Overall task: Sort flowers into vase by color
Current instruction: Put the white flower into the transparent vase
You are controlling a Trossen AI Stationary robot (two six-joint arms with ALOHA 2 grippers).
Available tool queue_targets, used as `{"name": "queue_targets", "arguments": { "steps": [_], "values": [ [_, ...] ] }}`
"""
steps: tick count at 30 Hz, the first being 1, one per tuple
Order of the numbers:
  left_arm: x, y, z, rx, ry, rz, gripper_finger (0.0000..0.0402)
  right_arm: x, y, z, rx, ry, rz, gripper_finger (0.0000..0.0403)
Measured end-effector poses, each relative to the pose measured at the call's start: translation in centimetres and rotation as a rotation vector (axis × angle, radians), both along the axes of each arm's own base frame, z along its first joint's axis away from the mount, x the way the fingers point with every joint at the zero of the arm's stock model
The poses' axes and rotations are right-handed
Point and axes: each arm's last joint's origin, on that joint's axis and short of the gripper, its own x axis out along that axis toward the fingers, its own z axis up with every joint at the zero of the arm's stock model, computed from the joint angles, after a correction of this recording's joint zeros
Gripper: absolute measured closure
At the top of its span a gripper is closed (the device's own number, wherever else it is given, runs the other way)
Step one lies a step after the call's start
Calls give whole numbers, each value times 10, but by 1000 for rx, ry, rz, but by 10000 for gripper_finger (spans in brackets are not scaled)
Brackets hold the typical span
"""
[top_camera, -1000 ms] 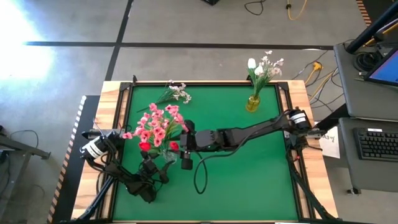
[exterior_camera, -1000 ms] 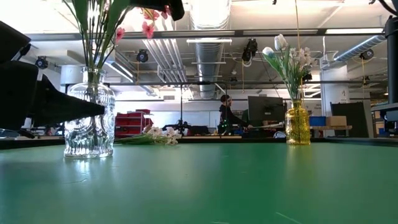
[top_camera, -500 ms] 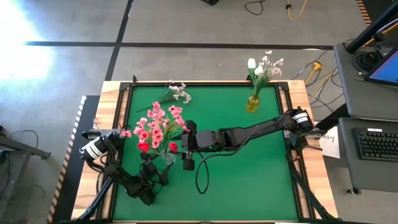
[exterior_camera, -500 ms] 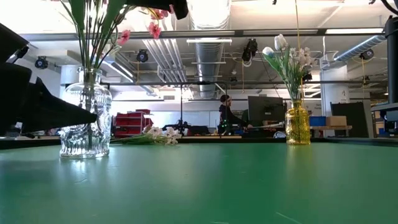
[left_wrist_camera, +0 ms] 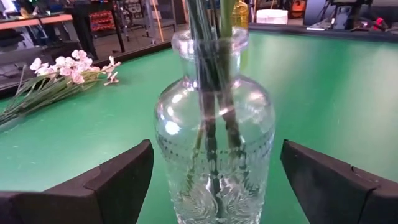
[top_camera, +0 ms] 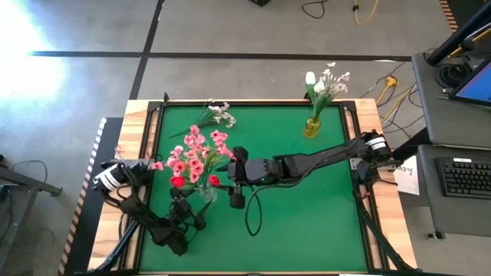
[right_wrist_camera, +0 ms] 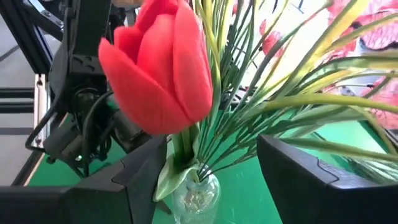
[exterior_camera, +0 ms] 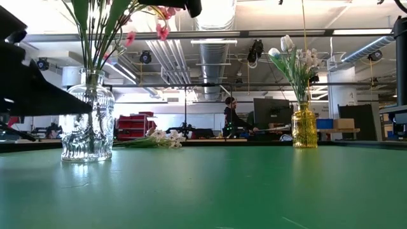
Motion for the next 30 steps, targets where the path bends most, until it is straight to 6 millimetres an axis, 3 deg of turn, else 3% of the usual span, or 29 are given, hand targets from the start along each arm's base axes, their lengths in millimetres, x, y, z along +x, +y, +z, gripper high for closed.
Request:
{"name": "queue_targets", "arguments": {
  "steps": [7, 16, 22, 30],
  "values": [
    [-6, -8, 13, -35, -8, -31, 67, -9, -1, 7, 13, 42, -2, 155],
    [0, -26, 48, 5, 56, -55, 67, -29, 4, 26, 34, 66, 12, 158],
    [5, -39, 69, 39, 87, -79, 67, -50, 11, 38, 62, 127, 22, 155],
    [-8, -68, 101, 3, 55, -155, 67, -89, 9, 58, 100, 236, 5, 154]
  ]
}}
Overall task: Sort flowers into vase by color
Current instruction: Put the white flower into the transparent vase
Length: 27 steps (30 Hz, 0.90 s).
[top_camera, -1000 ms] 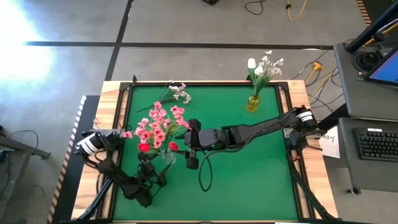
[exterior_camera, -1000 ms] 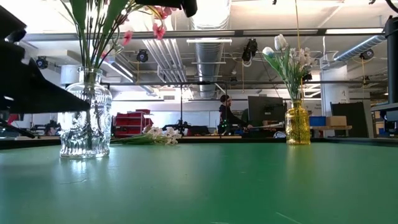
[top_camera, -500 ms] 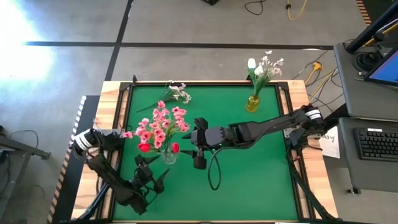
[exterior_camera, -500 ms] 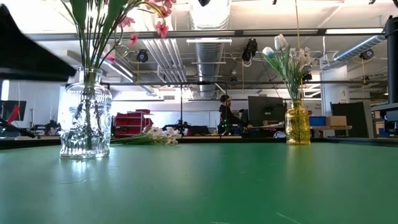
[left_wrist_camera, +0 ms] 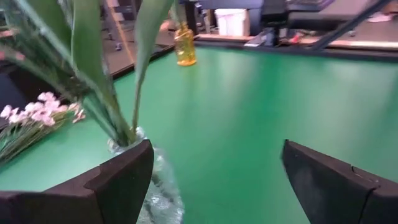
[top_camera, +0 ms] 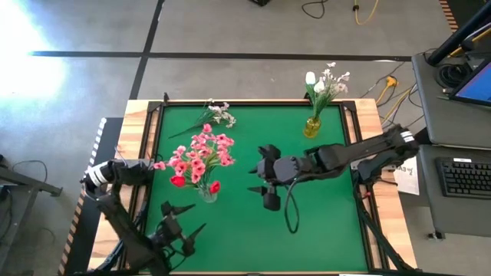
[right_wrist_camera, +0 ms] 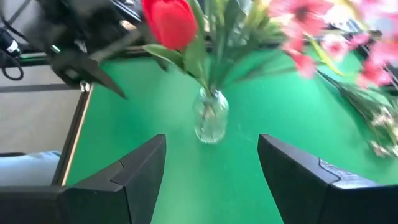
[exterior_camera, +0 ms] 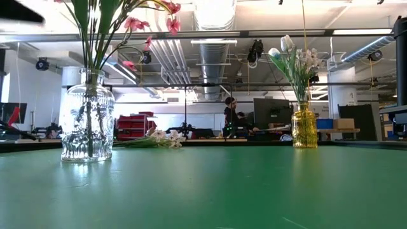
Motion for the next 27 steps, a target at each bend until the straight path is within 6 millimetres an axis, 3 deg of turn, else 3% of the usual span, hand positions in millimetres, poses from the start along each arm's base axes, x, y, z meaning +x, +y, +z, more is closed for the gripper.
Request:
{"name": "queue_targets", "arguments": {
  "steps": [7, 14, 22, 27],
  "values": [
    [2, -17, 55, 38, 16, -39, 67, -27, -16, 28, -47, -56, -65, 156],
    [7, -34, 104, 144, 8, -145, 67, -33, -55, 56, -215, -224, -236, 178],
    [4, -42, 163, 251, -14, -222, 67, -15, -123, 67, -379, -356, -344, 199],
    [-8, -31, 199, 378, -45, -252, 69, -5, -178, 54, -411, -338, -315, 210]
  ]
}}
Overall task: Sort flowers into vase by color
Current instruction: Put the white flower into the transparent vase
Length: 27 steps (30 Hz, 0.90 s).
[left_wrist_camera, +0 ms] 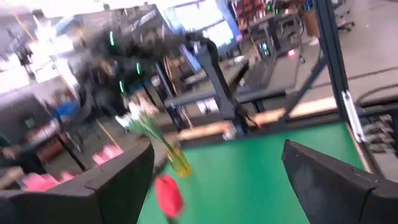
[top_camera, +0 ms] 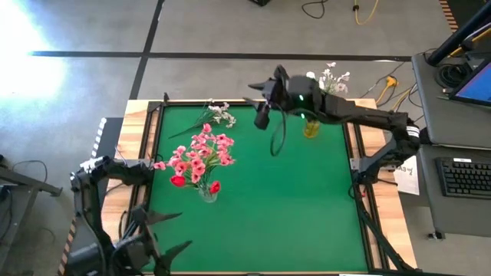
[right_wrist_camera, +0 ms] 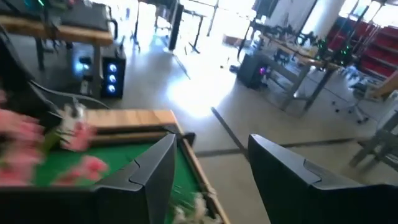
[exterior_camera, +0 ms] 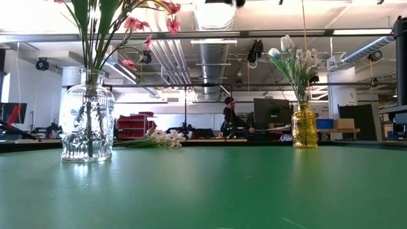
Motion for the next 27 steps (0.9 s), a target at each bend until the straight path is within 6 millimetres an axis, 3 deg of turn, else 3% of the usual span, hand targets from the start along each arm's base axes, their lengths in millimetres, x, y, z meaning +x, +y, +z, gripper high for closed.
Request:
{"name": "queue_targets", "arguments": {
  "steps": [5, 11, 19, 27],
  "values": [
    [-18, 33, 25, 73, -27, -4, 79, 13, -48, -31, 61, 71, -9, 216],
    [-40, 87, 34, 31, -44, -1, 92, 43, -74, -84, 70, 225, -21, 216],
    [-64, 143, 41, -155, -122, 4, 102, 66, -84, -135, 57, 371, 2, 216],
    [-69, 154, 45, -218, -149, 6, 105, 75, -86, -162, 116, 438, 16, 216]
  ]
}}
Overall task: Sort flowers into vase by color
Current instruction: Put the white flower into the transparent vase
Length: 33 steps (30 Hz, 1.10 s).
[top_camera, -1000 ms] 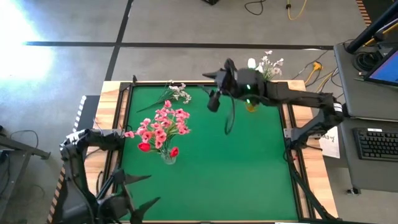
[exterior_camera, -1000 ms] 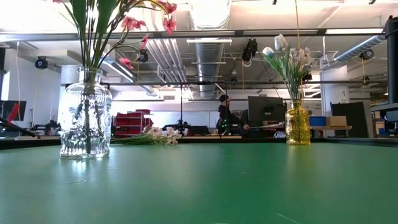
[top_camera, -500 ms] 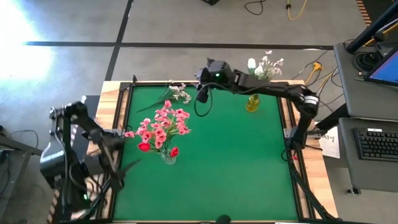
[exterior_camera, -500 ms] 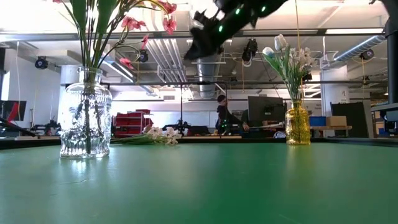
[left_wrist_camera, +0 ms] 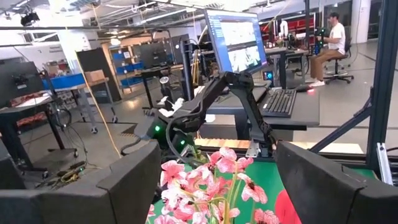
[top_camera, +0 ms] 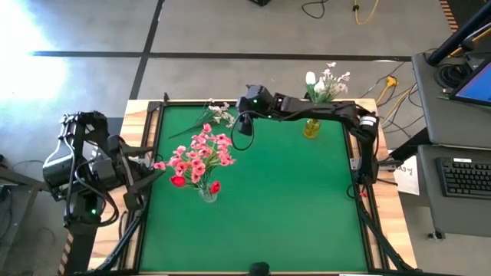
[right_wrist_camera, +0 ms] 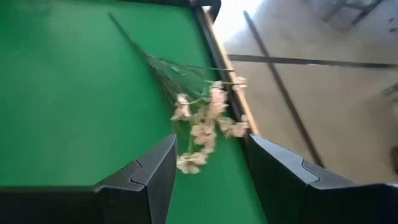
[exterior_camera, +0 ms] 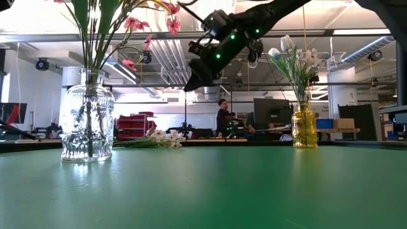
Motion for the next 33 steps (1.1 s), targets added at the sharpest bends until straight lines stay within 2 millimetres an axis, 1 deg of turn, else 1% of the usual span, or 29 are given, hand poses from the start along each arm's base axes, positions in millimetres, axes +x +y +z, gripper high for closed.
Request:
{"name": "queue_targets", "arguments": {
  "steps": [3, 5, 11, 15, 20, 22, 28, 33],
  "values": [
    [0, -1, 0, -8, -3, 0, 105, 4, 0, -9, 43, 3, 63, 213],
    [1, -1, 0, -4, -1, 0, 105, 7, -4, -17, 55, -4, 74, 205],
    [2, -4, -1, 21, 10, 0, 105, 20, -17, -55, 52, 30, 64, 155],
    [2, -4, -1, 28, 13, 0, 105, 32, -23, -71, 66, 31, 49, 122],
    [2, -4, -1, 38, 17, 0, 105, 46, -37, -93, 122, 50, 0, 95],
    [2, -4, -1, 37, 16, 0, 105, 50, -44, -99, 139, 48, -21, 89],
    [2, -4, -1, 33, 14, 0, 105, 50, -61, -111, 193, 76, -72, 83],
    [2, -4, -1, 34, 15, 0, 105, 50, -65, -117, 222, 89, -72, 93]
  ]
}}
